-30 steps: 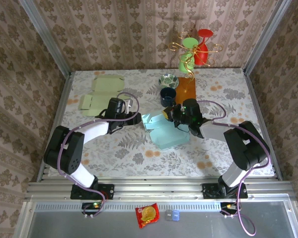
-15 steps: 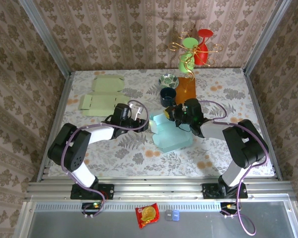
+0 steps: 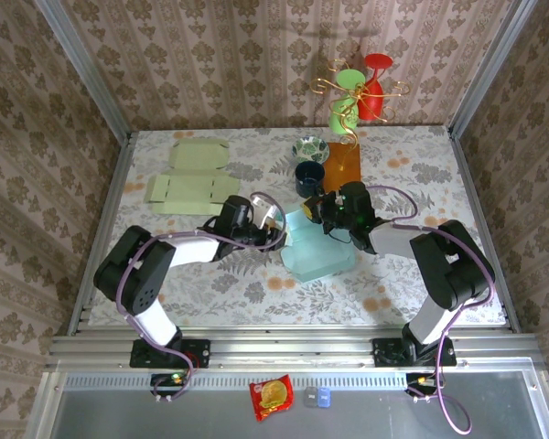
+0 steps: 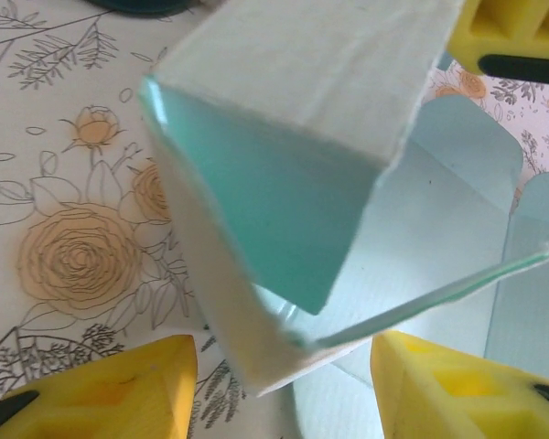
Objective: Fold the paper box
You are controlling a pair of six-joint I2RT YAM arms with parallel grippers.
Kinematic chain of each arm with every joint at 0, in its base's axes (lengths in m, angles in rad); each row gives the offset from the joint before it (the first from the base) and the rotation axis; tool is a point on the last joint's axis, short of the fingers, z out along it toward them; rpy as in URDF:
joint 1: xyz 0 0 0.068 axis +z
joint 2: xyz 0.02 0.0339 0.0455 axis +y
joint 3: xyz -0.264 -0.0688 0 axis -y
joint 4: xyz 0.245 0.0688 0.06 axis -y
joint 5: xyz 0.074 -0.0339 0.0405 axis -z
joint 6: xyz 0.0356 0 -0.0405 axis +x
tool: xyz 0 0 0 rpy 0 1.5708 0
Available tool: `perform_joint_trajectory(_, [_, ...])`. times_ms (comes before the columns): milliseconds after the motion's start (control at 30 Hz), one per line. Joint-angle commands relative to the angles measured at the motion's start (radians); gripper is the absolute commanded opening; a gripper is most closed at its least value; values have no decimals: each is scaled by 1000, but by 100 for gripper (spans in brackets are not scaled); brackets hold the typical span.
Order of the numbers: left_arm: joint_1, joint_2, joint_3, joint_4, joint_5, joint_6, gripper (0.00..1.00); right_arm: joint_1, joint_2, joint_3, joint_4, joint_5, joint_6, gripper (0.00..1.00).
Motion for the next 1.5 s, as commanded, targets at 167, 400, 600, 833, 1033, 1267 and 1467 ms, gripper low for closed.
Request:
perform_joint_trajectory(167, [-36,20,27,-7,-97,16,47,-2,-8,-44,2,-10,-2,0])
perform_joint_trajectory(400, [-88,15,36,-18,-191,-17,38,14,-13,-95,95,42,35,0])
perform_joint_trajectory(600, [-109,25,56,-44,-299,-70,39,47,-23,-116,131,100,63,0])
perform_joint_trajectory(833, [-126,51,97,-78,-397,-118,38,88,-36,-156,178,175,91,0])
perform_joint_trajectory(1033, [-138,63,107,-80,-439,-149,33,106,-48,-166,180,203,108,0])
perform_joint_trajectory(1267, [-154,84,143,-119,-487,-204,24,130,-55,-162,160,229,126,0])
perform_joint_trajectory(1467, [-169,90,191,-223,-587,-294,14,142,-87,-155,96,257,139,0])
